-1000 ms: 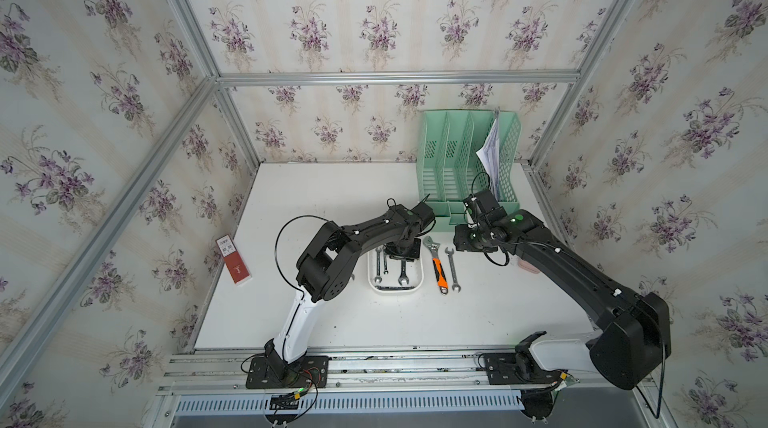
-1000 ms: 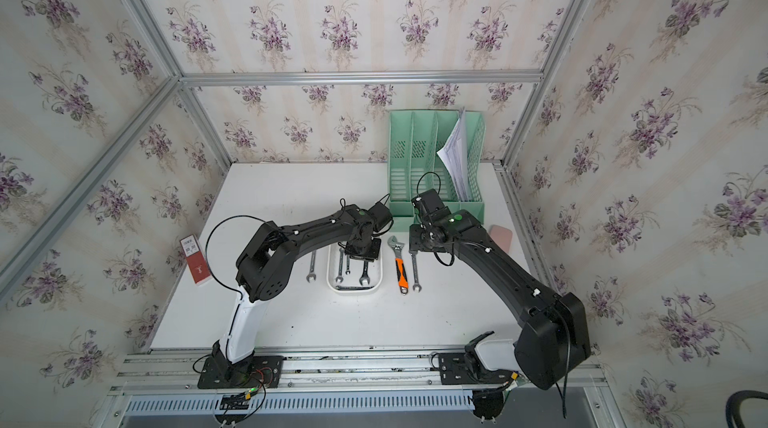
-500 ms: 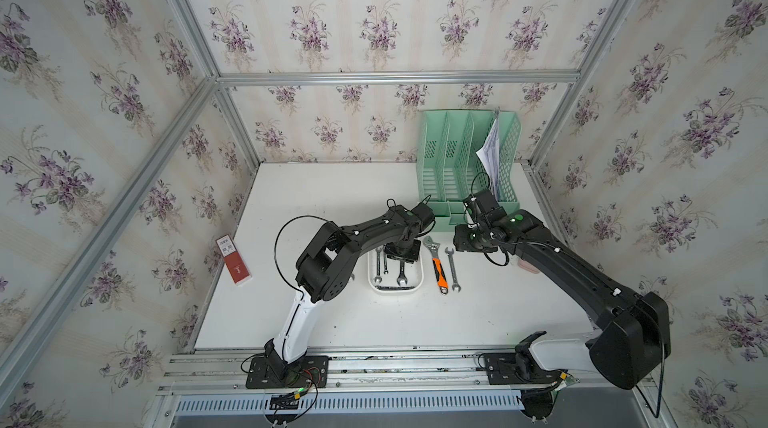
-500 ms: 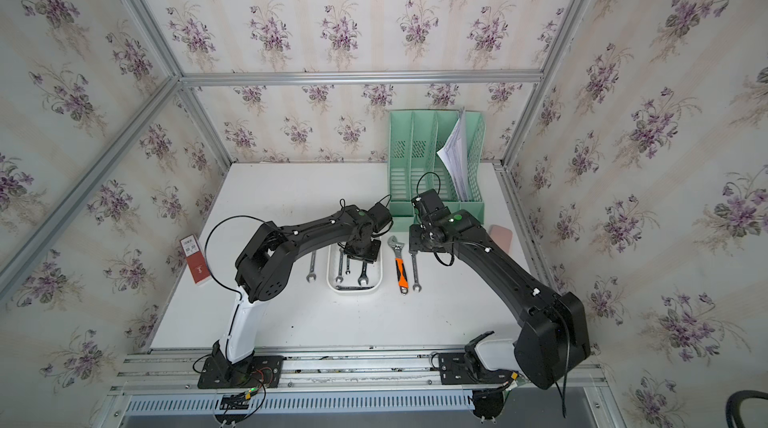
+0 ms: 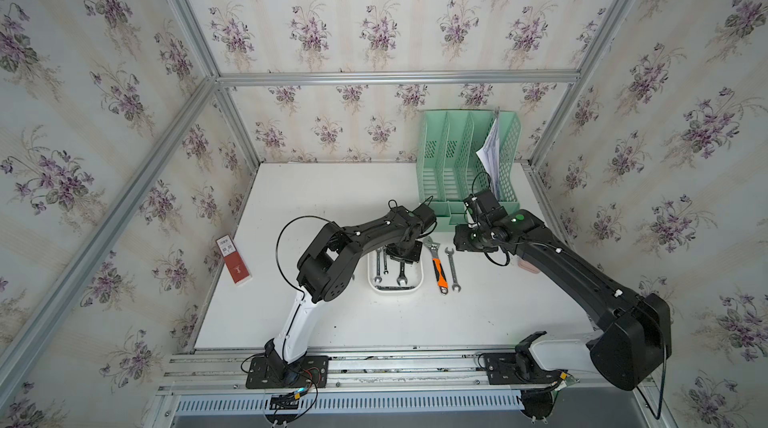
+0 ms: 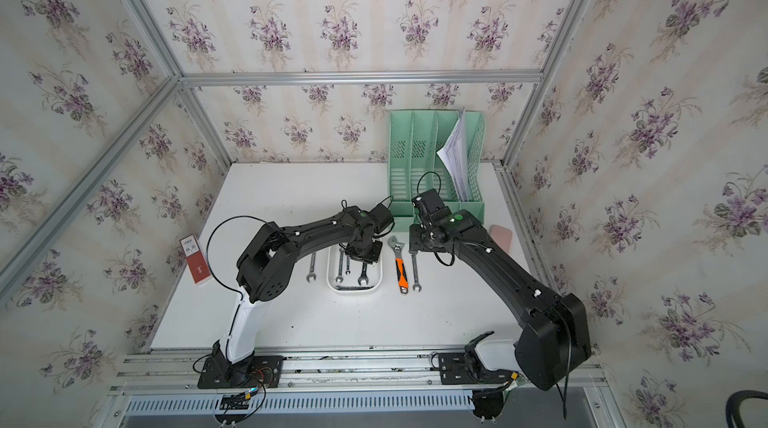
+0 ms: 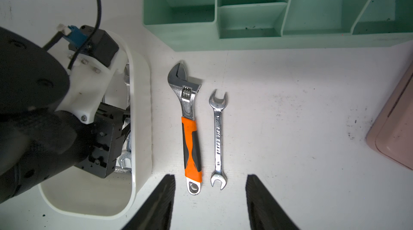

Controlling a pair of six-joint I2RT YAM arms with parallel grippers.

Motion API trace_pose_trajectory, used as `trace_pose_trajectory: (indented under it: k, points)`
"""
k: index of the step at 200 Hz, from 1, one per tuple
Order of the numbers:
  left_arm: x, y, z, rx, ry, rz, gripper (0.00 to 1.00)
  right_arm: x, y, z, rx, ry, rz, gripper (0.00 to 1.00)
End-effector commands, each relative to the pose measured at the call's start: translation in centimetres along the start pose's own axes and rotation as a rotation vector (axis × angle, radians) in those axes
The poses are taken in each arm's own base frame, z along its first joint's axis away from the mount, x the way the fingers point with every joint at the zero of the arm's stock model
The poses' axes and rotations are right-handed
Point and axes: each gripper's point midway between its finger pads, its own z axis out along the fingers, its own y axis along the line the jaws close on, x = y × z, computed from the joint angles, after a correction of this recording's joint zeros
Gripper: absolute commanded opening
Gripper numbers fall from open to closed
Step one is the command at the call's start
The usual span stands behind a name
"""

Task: Take out the wrench from the storage box
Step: Pick up the wrench from the storage box.

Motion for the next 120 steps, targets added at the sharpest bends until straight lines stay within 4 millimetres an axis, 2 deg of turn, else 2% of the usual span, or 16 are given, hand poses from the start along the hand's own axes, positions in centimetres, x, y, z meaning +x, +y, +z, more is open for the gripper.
trace_pose_trajectory:
  k: [1, 51, 120]
  points:
    - [0.7, 0.7, 0.7, -0.031, 0.026, -0.001, 0.25, 0.3, -0.4, 0.0, 0.018, 0.009, 0.005, 0.56]
    - [0.4, 0.5, -0.5, -0.021, 0.014, 0.006, 0.18, 0.1, -0.2, 0.1, 0.010, 0.004, -0.001, 0.56]
    - [-0.3, 0.6, -3.1, -0.006, -0.029, 0.002, 0.17, -0.1, -0.1, 0.1, 0.008, 0.002, -0.005, 0.56]
